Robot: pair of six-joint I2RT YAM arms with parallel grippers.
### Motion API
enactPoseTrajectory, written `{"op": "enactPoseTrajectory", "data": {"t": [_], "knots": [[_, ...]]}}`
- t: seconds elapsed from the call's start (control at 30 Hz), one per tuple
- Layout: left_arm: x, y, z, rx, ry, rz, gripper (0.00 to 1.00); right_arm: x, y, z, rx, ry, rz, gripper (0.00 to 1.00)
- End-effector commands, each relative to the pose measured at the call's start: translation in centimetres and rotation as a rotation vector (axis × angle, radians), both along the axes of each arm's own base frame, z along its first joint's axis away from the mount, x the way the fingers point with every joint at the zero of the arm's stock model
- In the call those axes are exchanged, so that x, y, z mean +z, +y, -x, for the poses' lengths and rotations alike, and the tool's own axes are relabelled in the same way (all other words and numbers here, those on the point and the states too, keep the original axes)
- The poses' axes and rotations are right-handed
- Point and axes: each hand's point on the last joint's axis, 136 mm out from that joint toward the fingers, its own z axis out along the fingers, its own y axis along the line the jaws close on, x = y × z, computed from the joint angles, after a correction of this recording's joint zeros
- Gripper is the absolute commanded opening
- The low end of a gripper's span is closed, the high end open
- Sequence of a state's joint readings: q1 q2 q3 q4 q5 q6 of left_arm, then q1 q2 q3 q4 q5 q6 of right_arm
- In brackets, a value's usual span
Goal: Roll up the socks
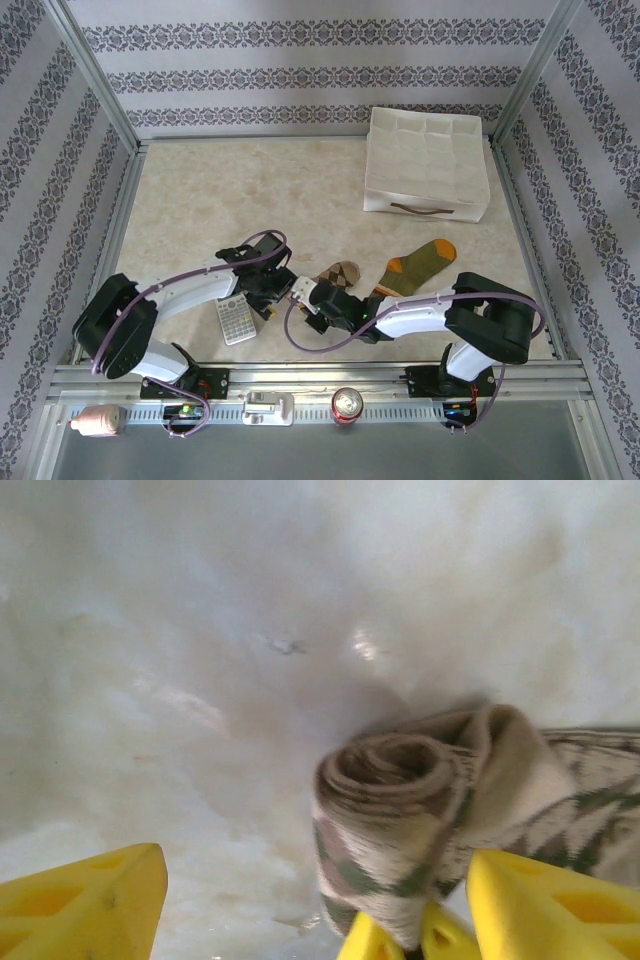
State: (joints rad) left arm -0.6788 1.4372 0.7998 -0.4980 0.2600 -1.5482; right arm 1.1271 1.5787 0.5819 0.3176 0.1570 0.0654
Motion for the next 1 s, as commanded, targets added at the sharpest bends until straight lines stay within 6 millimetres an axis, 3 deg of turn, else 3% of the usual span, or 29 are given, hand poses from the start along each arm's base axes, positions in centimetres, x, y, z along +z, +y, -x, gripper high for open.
{"op": "enactPoseTrajectory", "data": {"t": [0.0, 0.43, 0.83, 0.9, 0.97], "knots": [[1.8, 0.0, -1.6, 0.02, -0.105, 0.047, 0.78, -7.2, -6.6, 3.3, -0.099, 0.269, 0.2, 0.0], [1.5, -2.0, -2.0, -0.058, -0.162, 0.154, 0.63, -10.5, -9.4, 4.9, -0.26, 0.509, 0.111, 0.0], [-2.1, -3.4, -2.0, -0.131, -0.117, 0.126, 0.59, -12.4, -11.6, 6.0, -0.357, 0.592, 0.11, 0.0], [-3.0, -3.6, -1.9, -0.146, -0.095, 0.111, 0.53, -12.4, -11.7, 6.0, -0.361, 0.592, 0.116, 0.0], [-3.9, -3.4, -1.5, -0.15, -0.061, 0.093, 0.42, -12.4, -11.5, 5.8, -0.354, 0.585, 0.121, 0.0]]}}
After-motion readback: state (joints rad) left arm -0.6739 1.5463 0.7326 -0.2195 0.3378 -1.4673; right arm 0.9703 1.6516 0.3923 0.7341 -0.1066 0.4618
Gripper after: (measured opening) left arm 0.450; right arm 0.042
